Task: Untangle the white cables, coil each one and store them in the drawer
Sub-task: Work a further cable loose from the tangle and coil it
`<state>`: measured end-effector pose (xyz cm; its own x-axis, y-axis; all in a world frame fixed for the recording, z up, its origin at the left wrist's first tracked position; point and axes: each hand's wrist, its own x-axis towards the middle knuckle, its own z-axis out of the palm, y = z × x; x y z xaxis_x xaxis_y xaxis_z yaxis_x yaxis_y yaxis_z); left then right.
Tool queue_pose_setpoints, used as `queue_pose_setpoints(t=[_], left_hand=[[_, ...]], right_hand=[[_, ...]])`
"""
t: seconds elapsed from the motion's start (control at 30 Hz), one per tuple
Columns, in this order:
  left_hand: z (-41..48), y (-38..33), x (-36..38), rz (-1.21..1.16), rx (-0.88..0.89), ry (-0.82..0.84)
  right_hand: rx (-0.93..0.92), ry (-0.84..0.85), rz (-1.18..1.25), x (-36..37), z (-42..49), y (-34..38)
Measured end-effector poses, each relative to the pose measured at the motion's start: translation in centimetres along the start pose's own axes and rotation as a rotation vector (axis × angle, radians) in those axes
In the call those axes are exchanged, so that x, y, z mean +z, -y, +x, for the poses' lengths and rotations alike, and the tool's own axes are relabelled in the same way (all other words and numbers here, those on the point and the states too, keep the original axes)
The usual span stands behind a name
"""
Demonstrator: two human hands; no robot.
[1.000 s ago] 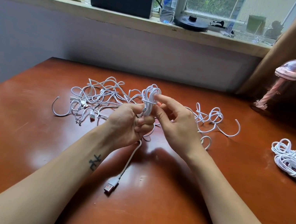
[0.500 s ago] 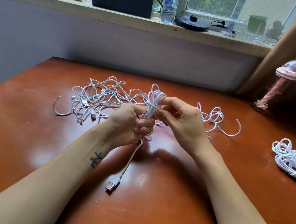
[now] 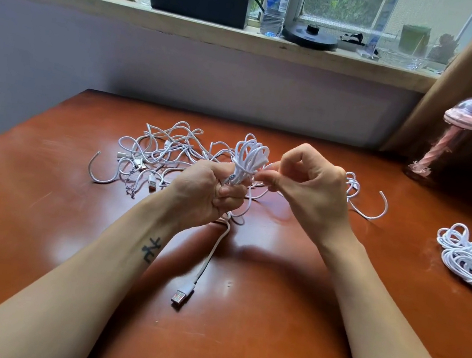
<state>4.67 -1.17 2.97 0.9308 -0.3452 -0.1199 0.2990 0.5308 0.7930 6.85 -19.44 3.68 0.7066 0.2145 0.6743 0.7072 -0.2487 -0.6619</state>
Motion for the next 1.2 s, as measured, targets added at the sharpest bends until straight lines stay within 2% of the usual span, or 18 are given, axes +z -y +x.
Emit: queue_pose_setpoints(t=[0.1, 0.27, 0.83, 1.03, 1.2], left_hand=[[-0.12, -0.02, 0.09, 0.024, 0.022, -0.032], [-0.09, -0.2, 0.07, 0.032, 0.032, -0.066], [0.19, 0.29, -0.19, 0.251, 0.112, -0.137], [0.1, 0.32, 0.05, 0.317, 0.15, -0.186], [0.1, 0.43, 0.38, 0.418, 0.21, -0.242]], right_hand=[[0.05, 0.034, 0.005, -0.38, 0.2, -0.16], [0.027, 0.145, 0.003, -0.16, 0.03, -0.1], [0.028, 0.204, -0.077, 0.39, -0.24, 0.09], [0.037, 0.115, -0.049, -0.03, 0.0, 0.02], [0.014, 0.109, -0.044, 0.12, -0.21, 0.17]])
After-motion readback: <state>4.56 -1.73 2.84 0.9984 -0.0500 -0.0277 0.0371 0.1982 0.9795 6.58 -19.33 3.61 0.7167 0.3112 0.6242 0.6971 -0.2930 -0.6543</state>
